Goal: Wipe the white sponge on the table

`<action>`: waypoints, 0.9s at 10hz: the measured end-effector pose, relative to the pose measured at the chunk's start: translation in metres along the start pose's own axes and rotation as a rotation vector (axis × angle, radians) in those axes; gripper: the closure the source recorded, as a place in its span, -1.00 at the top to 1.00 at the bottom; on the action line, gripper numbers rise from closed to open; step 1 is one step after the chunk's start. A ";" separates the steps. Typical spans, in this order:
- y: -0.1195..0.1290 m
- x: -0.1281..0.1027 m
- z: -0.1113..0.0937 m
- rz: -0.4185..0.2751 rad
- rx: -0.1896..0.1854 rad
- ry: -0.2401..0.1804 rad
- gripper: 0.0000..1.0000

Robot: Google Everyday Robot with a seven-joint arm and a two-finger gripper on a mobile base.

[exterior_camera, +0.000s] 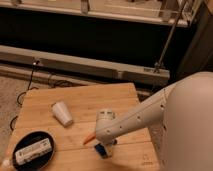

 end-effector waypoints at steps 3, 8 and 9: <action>-0.012 0.005 -0.007 0.021 0.026 0.009 0.02; -0.026 0.005 0.001 0.032 0.026 0.049 0.02; -0.030 0.003 0.003 0.028 0.031 0.059 0.02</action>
